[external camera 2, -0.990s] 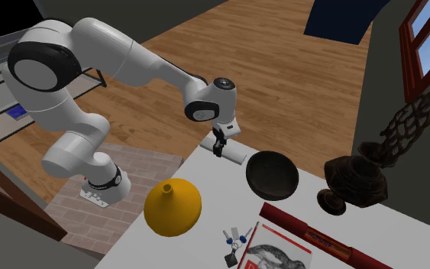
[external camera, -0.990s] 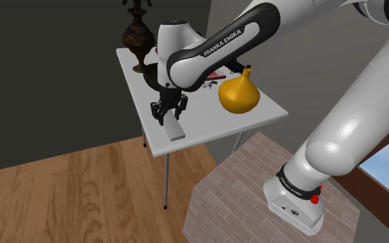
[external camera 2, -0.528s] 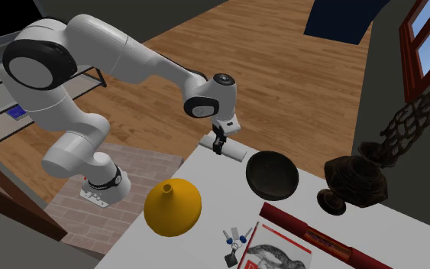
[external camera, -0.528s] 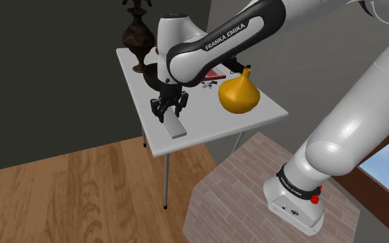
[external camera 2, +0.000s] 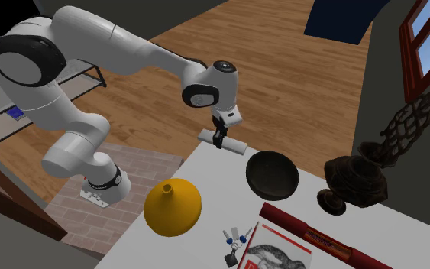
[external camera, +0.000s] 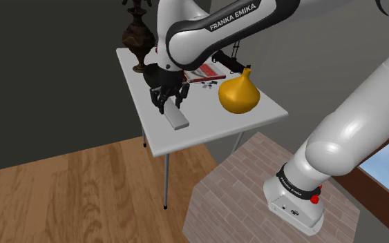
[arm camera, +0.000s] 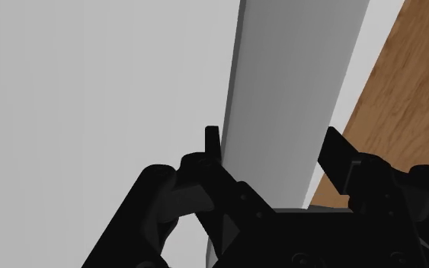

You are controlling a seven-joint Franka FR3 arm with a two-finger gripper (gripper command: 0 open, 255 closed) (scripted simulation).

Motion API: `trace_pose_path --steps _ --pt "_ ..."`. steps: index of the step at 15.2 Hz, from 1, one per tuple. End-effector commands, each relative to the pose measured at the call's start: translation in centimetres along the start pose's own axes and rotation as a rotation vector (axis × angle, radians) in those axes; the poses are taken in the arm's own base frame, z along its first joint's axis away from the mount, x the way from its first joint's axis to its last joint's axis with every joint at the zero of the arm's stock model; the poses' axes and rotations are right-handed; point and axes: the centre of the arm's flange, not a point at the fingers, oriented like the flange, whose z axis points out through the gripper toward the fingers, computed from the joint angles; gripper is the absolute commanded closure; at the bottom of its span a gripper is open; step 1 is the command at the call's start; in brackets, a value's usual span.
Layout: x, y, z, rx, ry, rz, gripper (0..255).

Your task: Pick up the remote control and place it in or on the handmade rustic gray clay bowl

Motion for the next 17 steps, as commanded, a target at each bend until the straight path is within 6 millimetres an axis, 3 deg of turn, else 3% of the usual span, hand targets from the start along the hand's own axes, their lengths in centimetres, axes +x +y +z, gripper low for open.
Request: trace_pose_path --steps 1,17 --pt "0.0 0.0 -1.0 0.000 0.000 0.000 255" --pt "0.0 -0.2 -9.5 0.000 0.000 0.000 255"
